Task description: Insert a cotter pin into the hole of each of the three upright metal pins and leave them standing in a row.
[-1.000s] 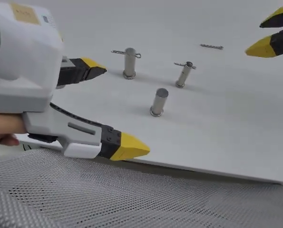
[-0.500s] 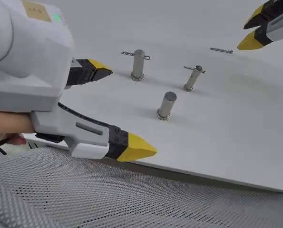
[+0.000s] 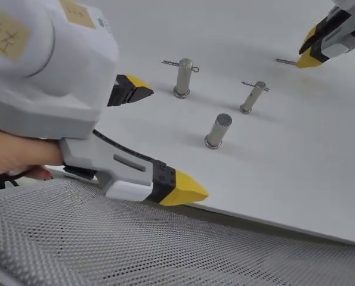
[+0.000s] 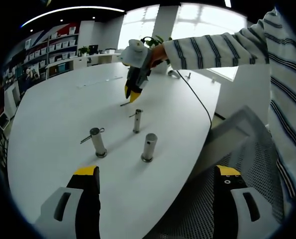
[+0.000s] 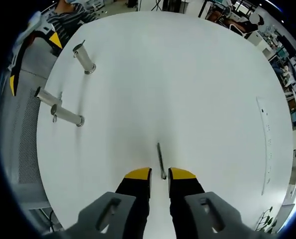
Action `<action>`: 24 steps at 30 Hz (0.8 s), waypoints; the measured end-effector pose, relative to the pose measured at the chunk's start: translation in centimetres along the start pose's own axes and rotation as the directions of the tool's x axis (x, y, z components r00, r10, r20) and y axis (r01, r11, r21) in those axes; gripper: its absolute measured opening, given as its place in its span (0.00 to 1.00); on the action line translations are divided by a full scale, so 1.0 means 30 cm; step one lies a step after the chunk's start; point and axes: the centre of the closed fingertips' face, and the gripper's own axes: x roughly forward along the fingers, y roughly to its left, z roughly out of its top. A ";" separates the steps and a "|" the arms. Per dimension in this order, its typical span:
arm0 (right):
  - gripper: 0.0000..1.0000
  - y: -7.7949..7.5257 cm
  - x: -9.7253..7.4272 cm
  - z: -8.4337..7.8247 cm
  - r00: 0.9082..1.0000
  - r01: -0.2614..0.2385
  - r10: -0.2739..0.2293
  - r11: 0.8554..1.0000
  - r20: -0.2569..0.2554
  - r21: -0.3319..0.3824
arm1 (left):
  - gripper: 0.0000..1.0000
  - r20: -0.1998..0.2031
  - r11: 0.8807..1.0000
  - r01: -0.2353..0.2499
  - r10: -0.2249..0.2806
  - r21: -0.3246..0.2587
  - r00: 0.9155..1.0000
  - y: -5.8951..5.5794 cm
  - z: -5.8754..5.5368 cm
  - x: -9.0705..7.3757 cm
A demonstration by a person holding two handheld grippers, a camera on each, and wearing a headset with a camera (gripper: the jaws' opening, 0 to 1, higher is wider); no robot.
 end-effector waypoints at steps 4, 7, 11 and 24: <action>0.05 -0.008 0.021 -0.013 1.000 -0.009 0.009 1.000 -0.011 -0.006 | 0.94 0.001 1.000 0.000 0.000 -0.006 1.000 0.003 0.001 0.001; 0.00 0.007 0.035 -0.002 0.998 -0.055 0.055 0.998 0.017 0.006 | 0.94 0.000 1.000 -0.003 0.003 -0.009 1.000 0.011 -0.003 -0.001; 0.00 -0.006 0.025 -0.014 0.999 -0.046 0.046 0.999 0.002 0.023 | 0.93 0.003 1.000 -0.006 0.006 -0.015 1.000 0.016 -0.006 0.003; 0.00 -0.005 0.030 -0.012 0.996 -0.045 0.038 0.996 -0.083 -0.081 | 0.91 0.010 0.999 -0.003 0.004 -0.032 1.000 0.017 -0.007 0.005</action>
